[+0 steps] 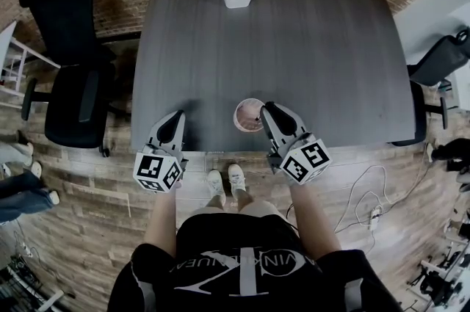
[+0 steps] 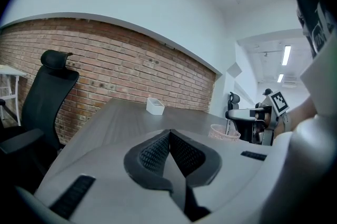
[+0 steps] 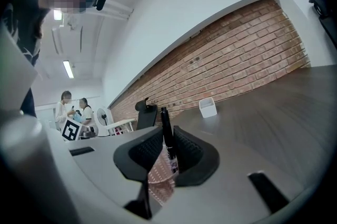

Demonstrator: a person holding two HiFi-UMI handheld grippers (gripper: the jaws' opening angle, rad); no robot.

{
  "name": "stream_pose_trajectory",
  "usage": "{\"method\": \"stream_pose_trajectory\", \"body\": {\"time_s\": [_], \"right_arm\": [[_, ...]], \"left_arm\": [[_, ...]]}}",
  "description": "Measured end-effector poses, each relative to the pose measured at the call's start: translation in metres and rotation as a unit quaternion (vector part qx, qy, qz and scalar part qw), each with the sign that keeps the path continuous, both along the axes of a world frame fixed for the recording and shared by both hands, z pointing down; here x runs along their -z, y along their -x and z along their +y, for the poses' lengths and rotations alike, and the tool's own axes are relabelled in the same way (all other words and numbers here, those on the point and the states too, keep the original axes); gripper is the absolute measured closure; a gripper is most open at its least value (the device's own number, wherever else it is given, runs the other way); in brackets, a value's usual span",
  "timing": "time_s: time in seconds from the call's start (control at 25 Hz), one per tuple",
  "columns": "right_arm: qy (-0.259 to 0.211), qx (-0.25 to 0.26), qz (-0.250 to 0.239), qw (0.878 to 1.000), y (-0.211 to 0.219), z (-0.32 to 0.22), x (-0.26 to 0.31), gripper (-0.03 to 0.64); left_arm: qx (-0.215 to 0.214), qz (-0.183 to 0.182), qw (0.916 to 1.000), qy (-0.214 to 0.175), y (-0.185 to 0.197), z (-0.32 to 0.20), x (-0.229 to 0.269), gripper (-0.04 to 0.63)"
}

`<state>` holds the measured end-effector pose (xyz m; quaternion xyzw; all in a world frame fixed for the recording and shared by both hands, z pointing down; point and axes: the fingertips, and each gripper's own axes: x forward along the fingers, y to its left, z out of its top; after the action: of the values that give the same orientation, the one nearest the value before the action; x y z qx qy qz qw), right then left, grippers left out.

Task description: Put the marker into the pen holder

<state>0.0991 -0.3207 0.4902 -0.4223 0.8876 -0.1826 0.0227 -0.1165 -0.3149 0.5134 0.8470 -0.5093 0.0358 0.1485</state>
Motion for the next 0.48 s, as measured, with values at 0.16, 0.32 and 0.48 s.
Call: {"method": "stream_pose_trajectory", "body": {"time_s": [0.16, 0.32, 0.48], "right_arm": [[0.003, -0.005, 0.0, 1.0, -0.0049, 0.0024, -0.0025, 0.565], [0.007, -0.01, -0.003, 1.0, -0.0081, 0.0059, -0.0051, 0.565], [0.012, -0.011, -0.001, 1.0, -0.0089, 0.0086, -0.0077, 0.565]], "left_arm": [[-0.001, 0.0, 1.0, 0.001, -0.0011, 0.0011, -0.0015, 0.578], [-0.002, 0.001, 1.0, 0.003, -0.0018, 0.003, -0.0027, 0.578], [-0.003, 0.002, 1.0, 0.006, -0.0027, 0.0044, -0.0046, 0.578]]}}
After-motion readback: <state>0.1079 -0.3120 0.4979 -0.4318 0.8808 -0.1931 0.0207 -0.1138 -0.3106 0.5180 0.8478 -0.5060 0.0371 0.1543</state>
